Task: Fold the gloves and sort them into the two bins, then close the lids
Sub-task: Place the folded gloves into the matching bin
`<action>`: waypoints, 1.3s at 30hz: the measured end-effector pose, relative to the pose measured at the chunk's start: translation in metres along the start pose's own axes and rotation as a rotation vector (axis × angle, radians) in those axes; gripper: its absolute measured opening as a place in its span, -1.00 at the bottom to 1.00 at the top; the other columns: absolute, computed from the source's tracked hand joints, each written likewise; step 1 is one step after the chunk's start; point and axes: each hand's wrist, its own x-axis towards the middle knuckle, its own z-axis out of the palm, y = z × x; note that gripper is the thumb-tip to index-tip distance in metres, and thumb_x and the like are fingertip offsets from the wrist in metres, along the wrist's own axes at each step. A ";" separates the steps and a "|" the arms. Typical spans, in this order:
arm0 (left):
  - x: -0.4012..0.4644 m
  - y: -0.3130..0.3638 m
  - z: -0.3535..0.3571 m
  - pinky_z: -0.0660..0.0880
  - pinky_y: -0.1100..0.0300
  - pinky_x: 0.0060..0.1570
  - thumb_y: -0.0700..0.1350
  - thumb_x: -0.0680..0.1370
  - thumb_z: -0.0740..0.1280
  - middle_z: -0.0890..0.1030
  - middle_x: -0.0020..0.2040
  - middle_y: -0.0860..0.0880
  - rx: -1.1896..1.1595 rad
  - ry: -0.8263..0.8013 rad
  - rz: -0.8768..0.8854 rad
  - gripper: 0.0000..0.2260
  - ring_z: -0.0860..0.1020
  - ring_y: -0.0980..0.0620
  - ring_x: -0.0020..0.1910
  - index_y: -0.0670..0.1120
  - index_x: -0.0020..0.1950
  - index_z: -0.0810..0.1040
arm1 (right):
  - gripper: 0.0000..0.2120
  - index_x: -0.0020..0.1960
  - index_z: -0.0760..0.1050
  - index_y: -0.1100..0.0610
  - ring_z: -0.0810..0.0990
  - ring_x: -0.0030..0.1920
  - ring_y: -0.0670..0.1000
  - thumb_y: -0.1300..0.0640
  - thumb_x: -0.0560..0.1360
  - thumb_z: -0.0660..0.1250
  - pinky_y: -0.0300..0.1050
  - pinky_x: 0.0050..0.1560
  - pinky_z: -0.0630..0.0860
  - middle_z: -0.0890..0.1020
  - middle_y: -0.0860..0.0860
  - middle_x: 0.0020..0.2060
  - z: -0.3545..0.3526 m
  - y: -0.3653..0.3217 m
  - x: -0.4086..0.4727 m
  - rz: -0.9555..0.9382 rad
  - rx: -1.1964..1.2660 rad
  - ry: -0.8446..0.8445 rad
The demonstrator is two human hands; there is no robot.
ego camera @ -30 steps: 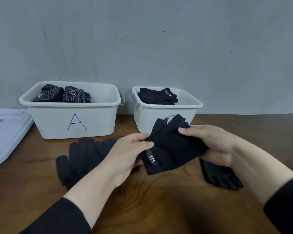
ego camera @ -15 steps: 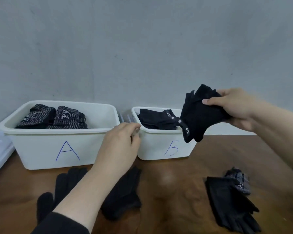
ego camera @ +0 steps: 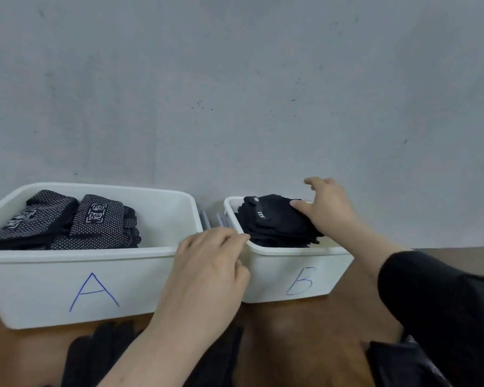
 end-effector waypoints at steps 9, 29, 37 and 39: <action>-0.006 0.000 0.011 0.12 -0.05 0.38 0.01 0.44 0.21 0.60 0.27 0.13 0.219 -0.108 0.070 -0.60 0.53 0.04 0.30 0.09 0.24 0.61 | -0.60 0.54 0.34 -0.06 0.40 0.43 -0.01 -0.02 0.73 0.06 -0.37 0.16 0.20 0.44 -0.15 0.46 0.010 -0.018 -0.025 -0.423 -0.228 -0.354; -0.027 0.062 0.014 0.43 0.04 0.17 -0.03 0.60 0.21 0.63 0.14 0.04 -0.132 0.007 0.109 -0.70 0.55 -0.01 0.14 -0.03 0.27 0.59 | -0.76 0.07 0.63 0.10 0.58 0.00 -0.12 0.03 0.66 0.21 -0.22 0.06 0.47 0.66 -0.09 -0.04 -0.052 0.007 -0.099 -0.543 0.150 0.240; -0.123 0.137 0.075 0.07 0.16 0.53 0.06 0.71 0.09 0.26 0.55 0.15 -0.136 -0.669 0.150 -0.60 0.19 0.11 0.53 0.12 0.56 0.27 | -0.77 0.23 0.61 -0.01 0.57 0.13 -0.11 0.01 0.63 0.27 -0.19 0.14 0.50 0.62 -0.16 0.12 -0.020 0.151 -0.261 -0.168 -0.124 0.098; -0.127 0.135 0.075 0.02 0.20 0.53 0.07 0.71 0.07 0.22 0.57 0.19 -0.140 -0.664 0.134 -0.60 0.15 0.15 0.55 0.14 0.57 0.25 | -0.64 0.41 0.51 -0.03 0.48 0.36 -0.05 -0.06 0.64 0.26 -0.14 0.36 0.36 0.54 -0.14 0.35 -0.001 0.166 -0.283 -0.045 -0.208 0.008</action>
